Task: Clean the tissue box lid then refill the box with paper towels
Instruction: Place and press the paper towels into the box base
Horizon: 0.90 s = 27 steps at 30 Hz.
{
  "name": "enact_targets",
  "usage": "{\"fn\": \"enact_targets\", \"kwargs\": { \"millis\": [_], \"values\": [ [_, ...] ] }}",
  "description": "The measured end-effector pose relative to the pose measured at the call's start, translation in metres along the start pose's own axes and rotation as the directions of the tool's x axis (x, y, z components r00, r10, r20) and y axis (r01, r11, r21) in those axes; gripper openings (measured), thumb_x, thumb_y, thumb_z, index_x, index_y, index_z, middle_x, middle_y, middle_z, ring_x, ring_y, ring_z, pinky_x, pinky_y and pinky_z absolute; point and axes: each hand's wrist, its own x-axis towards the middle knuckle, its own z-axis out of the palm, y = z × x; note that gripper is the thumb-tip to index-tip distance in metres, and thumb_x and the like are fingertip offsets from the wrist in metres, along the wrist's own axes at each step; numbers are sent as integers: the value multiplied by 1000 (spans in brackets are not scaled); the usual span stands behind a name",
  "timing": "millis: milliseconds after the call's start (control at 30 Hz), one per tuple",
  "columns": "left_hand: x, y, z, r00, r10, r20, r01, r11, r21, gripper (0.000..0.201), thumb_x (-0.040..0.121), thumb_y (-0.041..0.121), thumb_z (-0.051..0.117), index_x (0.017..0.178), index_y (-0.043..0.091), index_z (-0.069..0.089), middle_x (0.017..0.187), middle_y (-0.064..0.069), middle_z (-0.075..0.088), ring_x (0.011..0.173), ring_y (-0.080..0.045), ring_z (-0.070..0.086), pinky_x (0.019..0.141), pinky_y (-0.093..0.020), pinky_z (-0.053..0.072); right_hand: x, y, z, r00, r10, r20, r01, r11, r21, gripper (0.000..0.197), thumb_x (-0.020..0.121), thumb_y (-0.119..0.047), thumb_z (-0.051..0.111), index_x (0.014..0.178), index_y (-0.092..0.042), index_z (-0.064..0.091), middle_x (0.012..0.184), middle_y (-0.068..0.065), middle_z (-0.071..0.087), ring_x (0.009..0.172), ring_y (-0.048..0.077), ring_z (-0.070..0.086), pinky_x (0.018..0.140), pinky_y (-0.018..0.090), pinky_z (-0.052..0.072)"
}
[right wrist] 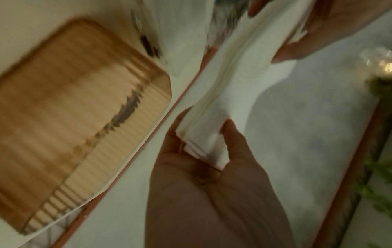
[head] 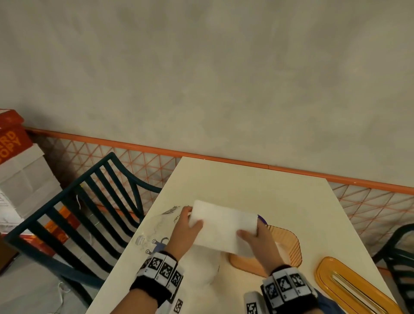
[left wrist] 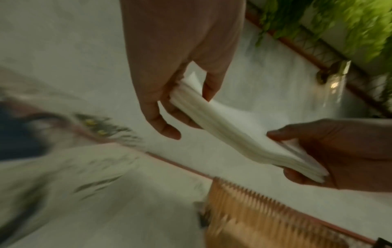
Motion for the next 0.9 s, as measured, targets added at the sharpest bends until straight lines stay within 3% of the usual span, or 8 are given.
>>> {"fn": "enact_targets", "kwargs": {
  "millis": [133, 233, 300, 400, 500, 700, 833, 900],
  "values": [
    [24, 26, 44, 989, 28, 143, -28, 1000, -3, 62, 90, 7, 56, 140, 24, 23, 116, -12, 59, 98, -21, 58, 80, -23, 47, 16, 6, -53, 982, 129, -137, -136, 990, -44, 34, 84, -14, 65, 115, -10, 53, 109, 11, 63, 98, 29, 60, 86, 44, 51],
    [32, 30, 84, 970, 41, 238, -84, 981, 173, 70, 89, 6, 55, 143, 31, 18, 108, -14, 58, 93, -22, 57, 83, -28, 47, 27, 21, -85, 961, 197, -196, -229, 960, -160, 35, 85, -8, 62, 117, 3, 53, 111, 19, 61, 92, 28, 55, 78, 37, 46],
    [34, 24, 108, 954, 22, 299, -121, 940, 318, 62, 89, 4, 52, 141, 25, 26, 107, -13, 60, 93, -24, 59, 85, -33, 50, 32, 32, -95, 947, 248, -206, -302, 906, -296, 37, 86, -8, 60, 119, 4, 51, 116, 20, 59, 95, 28, 52, 84, 38, 45],
    [34, 11, 132, 931, -38, 364, -151, 866, 477, 59, 90, -2, 45, 144, 16, 29, 135, -13, 52, 122, -26, 52, 101, -31, 45, 38, 45, -98, 934, 307, -181, -356, 790, -500, 45, 90, -14, 54, 131, -2, 42, 135, 17, 50, 120, 31, 49, 100, 34, 39],
    [36, 4, 142, 938, -21, 347, -180, 824, 537, 64, 89, -10, 39, 145, 18, 29, 148, -6, 38, 136, -20, 38, 110, -25, 32, 43, 50, -94, 933, 337, -128, -344, 728, -593, 43, 92, -13, 47, 134, -7, 40, 137, 12, 50, 125, 28, 48, 100, 30, 38],
    [36, 0, 151, 957, 23, 288, -225, 686, 692, 53, 92, -7, 34, 141, 13, 33, 145, -8, 34, 132, -21, 39, 107, -28, 37, 48, 48, -86, 941, 331, -77, -276, 611, -742, 45, 92, -15, 51, 135, -8, 36, 135, 11, 51, 123, 25, 51, 97, 27, 42],
    [35, 3, 165, 935, 173, 310, -353, 543, 762, 51, 89, -7, 43, 136, 13, 39, 142, -8, 35, 126, -25, 41, 100, -32, 43, 46, 46, -79, 992, 105, -68, -113, 526, -843, 43, 91, -7, 44, 133, -13, 36, 125, 8, 52, 114, 22, 55, 88, 26, 47],
    [41, 0, 170, 932, 88, 353, -336, 581, 741, 47, 90, -1, 47, 133, 17, 46, 141, -5, 38, 125, -24, 44, 101, -32, 43, 53, 48, -76, 996, 83, 23, -24, 517, -856, 46, 90, -9, 48, 135, -20, 41, 127, 6, 52, 117, 22, 53, 93, 27, 45]
  ]
}}
